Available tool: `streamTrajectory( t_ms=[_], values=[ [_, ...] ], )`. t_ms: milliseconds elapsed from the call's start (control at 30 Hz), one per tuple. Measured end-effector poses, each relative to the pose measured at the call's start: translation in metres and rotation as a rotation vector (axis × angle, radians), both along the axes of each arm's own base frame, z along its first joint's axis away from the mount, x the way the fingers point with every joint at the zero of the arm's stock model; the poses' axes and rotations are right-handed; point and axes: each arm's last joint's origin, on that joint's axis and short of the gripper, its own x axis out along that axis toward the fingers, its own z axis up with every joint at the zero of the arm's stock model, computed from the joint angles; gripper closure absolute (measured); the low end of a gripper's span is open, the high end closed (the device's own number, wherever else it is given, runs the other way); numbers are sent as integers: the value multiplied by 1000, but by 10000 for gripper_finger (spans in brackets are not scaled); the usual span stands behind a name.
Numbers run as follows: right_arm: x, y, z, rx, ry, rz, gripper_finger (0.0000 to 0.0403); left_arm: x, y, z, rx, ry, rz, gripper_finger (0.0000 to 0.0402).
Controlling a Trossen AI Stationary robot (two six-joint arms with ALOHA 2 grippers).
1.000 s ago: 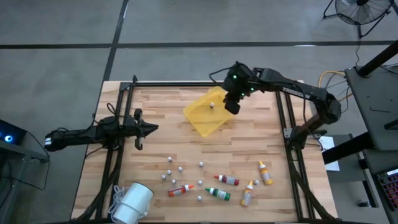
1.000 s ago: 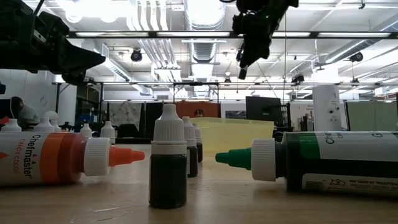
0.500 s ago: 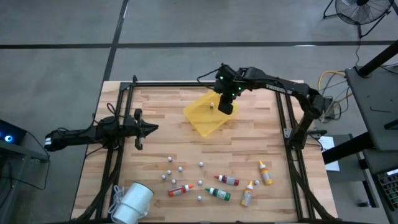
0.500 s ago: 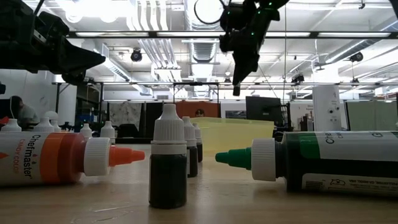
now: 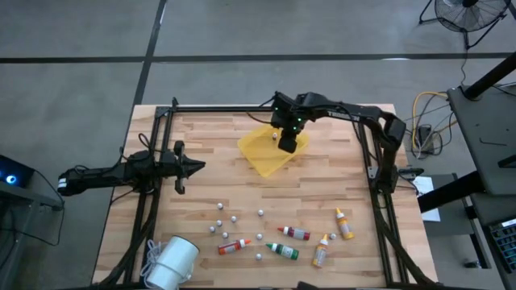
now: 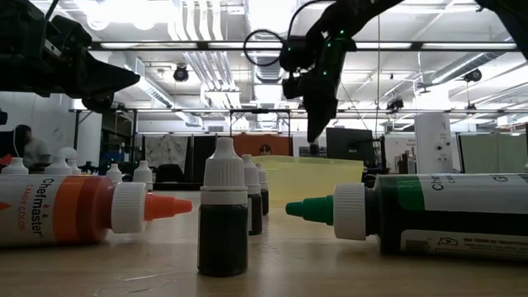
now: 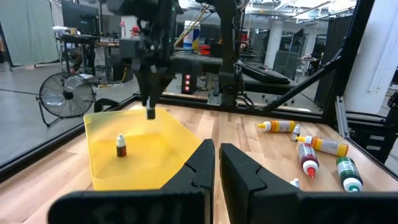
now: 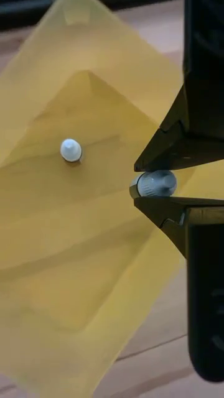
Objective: Pick & Place food coloring
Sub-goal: Put the small black food coloring bottle into the yellow bin
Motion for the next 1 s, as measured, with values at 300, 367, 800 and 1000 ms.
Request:
streamTrajectory(
  t_ms=[300, 367, 800, 1000],
  values=[
    [11, -12, -31, 6, 32, -13, 353, 0, 0, 0, 0, 0, -1, 402],
    [14, -14, -35, -20, 35, -22, 353, 0, 0, 0, 0, 0, 0, 402],
    [10, -22, -54, -45, 18, -88, 353, 0, 0, 0, 0, 0, -1, 402],
    [8, -22, -64, -64, 9, -113, 353, 0, 0, 0, 0, 0, -1, 402]
  ],
)
